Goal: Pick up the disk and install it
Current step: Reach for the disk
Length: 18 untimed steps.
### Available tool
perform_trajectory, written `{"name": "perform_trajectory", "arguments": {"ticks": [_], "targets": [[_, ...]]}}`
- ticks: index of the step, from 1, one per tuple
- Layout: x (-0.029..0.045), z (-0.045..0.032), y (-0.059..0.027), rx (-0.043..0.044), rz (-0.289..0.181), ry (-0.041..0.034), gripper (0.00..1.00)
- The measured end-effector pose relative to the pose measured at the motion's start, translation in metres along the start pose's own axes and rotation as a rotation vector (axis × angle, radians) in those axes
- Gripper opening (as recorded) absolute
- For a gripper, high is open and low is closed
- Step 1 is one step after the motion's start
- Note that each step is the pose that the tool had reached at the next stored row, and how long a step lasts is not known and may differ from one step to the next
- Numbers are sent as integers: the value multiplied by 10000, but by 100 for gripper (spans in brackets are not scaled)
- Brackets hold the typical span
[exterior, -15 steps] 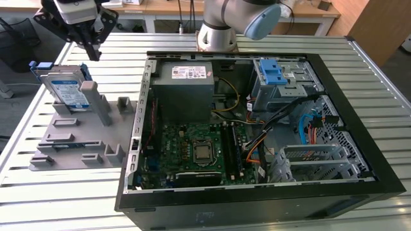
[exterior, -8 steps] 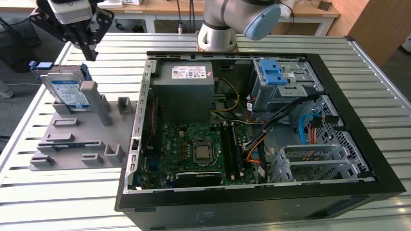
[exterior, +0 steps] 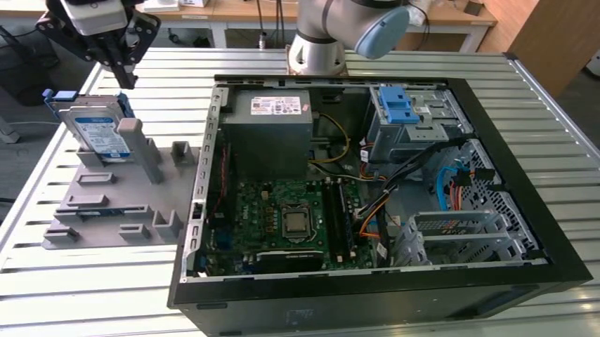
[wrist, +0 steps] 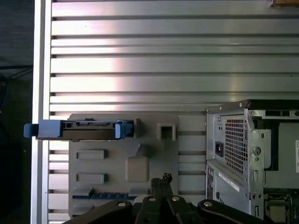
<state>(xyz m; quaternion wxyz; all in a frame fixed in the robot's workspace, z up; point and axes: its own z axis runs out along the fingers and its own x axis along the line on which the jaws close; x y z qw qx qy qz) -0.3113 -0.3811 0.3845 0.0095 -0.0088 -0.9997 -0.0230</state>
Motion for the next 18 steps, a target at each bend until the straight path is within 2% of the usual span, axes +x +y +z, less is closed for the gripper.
{"name": "perform_trajectory", "arguments": {"ticks": [12,18], "targets": [[116,13,15,1,1,1,11],[197,18,20,0,0,1,11]]}}
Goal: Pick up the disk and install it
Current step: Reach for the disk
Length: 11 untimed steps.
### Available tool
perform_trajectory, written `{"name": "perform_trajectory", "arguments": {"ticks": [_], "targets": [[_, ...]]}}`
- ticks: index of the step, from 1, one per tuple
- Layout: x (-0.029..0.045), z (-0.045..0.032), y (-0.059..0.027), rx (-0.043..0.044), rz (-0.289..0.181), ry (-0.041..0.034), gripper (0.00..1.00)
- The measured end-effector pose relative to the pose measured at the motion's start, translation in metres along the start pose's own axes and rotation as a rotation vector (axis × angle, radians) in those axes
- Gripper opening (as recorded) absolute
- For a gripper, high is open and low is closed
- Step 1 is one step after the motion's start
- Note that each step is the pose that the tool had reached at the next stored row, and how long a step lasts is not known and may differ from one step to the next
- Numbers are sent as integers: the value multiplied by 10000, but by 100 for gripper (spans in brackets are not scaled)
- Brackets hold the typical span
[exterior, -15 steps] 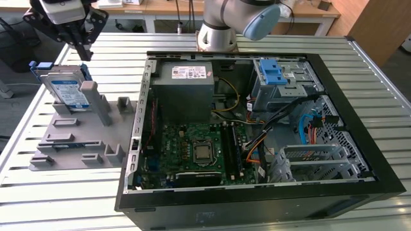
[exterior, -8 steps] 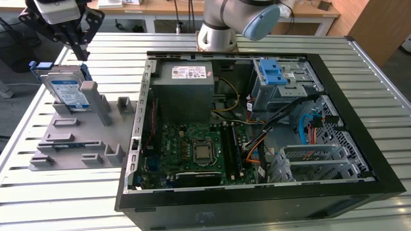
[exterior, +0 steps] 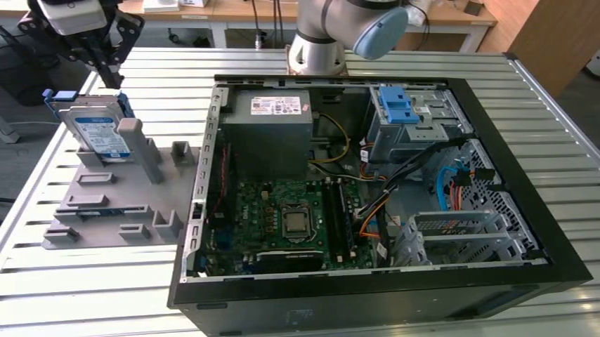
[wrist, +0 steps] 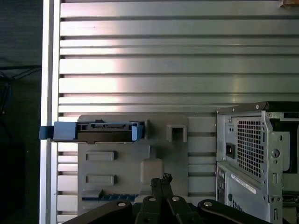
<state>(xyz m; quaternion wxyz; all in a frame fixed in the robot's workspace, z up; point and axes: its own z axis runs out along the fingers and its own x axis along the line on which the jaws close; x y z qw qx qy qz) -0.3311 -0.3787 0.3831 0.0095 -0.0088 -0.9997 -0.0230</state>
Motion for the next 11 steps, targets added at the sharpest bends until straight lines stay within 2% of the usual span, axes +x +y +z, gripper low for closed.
{"name": "perform_trajectory", "arguments": {"ticks": [11], "targets": [[156,12,23,0,1,0,11]]}}
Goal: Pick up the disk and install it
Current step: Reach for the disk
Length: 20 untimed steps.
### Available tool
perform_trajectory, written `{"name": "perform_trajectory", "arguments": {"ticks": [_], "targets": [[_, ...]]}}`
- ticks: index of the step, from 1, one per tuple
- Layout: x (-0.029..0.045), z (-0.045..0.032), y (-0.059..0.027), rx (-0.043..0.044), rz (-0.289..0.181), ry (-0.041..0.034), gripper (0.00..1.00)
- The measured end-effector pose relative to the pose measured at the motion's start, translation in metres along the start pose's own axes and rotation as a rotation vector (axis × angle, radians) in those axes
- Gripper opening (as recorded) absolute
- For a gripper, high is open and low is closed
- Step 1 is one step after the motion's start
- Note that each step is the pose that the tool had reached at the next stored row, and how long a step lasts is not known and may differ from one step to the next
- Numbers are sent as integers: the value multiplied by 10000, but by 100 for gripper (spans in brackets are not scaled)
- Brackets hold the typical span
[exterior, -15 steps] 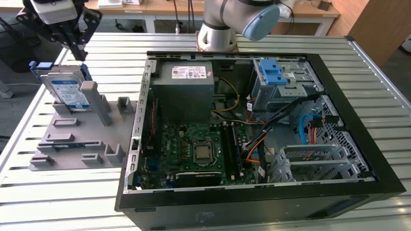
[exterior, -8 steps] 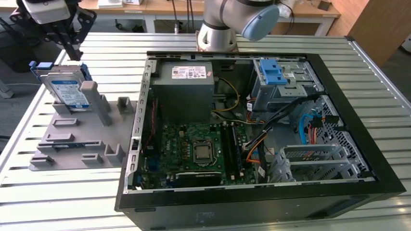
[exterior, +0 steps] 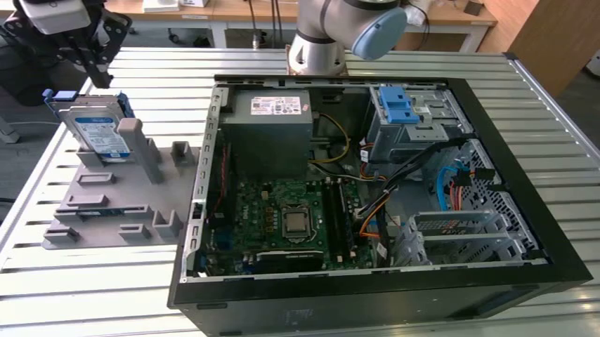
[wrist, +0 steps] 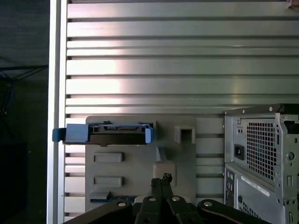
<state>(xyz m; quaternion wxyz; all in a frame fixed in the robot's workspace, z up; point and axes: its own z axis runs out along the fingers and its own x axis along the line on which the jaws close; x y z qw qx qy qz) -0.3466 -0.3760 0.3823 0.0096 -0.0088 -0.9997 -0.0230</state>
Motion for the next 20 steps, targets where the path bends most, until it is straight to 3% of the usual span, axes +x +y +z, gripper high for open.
{"name": "perform_trajectory", "arguments": {"ticks": [8,17,20], "targets": [[127,12,30,0,-1,0,11],[322,34,125,0,0,2,11],[344,38,133,0,0,1,11]]}}
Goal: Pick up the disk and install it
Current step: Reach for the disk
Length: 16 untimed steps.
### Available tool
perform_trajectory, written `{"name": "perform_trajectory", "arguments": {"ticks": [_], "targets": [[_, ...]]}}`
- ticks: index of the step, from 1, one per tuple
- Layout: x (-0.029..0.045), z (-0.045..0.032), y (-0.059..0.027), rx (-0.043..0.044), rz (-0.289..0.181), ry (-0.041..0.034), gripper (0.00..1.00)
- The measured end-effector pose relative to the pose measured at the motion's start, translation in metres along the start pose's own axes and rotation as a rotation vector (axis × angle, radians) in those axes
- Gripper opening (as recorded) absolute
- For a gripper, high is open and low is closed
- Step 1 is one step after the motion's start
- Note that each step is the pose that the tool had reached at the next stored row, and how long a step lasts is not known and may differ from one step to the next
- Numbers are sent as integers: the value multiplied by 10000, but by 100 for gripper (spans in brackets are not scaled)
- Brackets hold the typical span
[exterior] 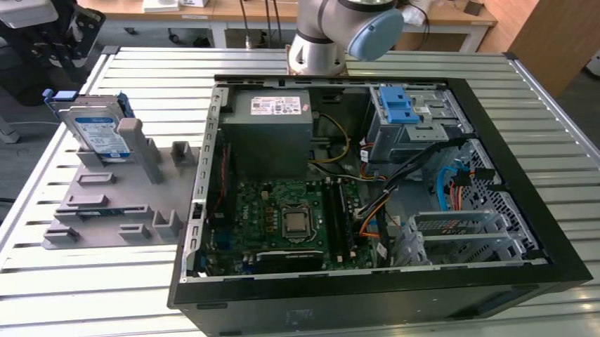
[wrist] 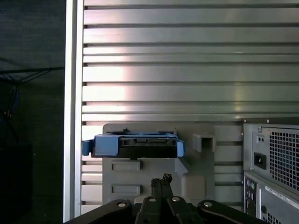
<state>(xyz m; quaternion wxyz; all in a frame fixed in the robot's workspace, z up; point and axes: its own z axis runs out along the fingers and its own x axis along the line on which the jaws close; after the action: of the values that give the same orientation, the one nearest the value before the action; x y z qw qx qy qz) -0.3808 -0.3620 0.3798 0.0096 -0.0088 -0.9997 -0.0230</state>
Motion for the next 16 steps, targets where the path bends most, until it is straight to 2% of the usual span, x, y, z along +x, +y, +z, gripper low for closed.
{"name": "perform_trajectory", "arguments": {"ticks": [8,16], "targets": [[2,2,0,0,-1,0,11],[83,6,10,1,-1,0,11]]}}
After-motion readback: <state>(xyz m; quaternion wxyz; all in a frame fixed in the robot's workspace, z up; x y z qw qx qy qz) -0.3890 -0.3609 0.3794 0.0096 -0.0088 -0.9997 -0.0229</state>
